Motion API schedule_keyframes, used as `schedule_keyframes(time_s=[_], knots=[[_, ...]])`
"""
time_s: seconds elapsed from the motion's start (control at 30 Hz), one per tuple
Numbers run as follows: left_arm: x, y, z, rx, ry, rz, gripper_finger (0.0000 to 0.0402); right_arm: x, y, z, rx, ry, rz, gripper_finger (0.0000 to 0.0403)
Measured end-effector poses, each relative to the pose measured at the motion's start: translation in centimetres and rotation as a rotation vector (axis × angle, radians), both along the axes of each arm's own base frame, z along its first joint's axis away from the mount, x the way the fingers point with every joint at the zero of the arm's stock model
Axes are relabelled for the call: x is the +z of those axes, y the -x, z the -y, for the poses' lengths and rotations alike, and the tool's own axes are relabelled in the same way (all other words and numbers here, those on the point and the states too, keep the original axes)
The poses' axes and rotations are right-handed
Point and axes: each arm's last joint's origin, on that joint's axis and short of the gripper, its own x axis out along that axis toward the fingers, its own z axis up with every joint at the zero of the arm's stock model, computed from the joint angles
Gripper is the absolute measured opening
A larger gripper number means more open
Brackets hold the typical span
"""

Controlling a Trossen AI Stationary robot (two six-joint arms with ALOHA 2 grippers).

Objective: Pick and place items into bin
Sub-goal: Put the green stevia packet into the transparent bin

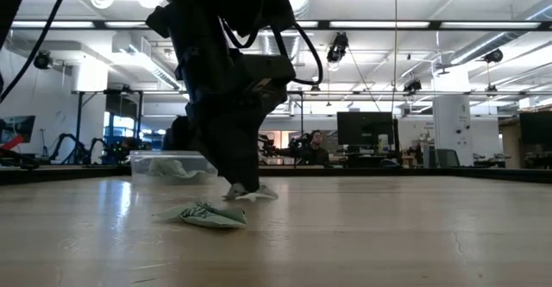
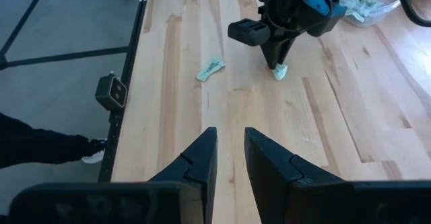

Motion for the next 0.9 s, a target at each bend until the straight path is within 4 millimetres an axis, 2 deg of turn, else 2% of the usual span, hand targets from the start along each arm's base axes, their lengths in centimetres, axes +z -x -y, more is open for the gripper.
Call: schedule_keyframes(time_s=[0.23, 0.37, 0.6, 0.9], knots=[[0.2, -0.1, 0.0, -0.049, -0.012, 0.012, 0.0006, 0.0, 0.0, 0.1, -0.014, 0.013, 0.012, 0.0068], [0.9, -0.2, 0.1, -0.07, -0.016, 0.034, 0.0003, 0.0, 0.0, 0.1, -0.015, 0.015, 0.013, 0.0068], [3.0, 0.2, -0.5, -0.106, -0.035, 0.093, 0.0003, 0.1, -0.1, 0.2, -0.053, 0.045, 0.044, 0.0068], [7.0, 2.4, -3.3, -0.083, -0.193, 0.099, 0.0004, 0.2, -0.1, 0.4, -0.098, 0.078, 0.081, 0.0068]])
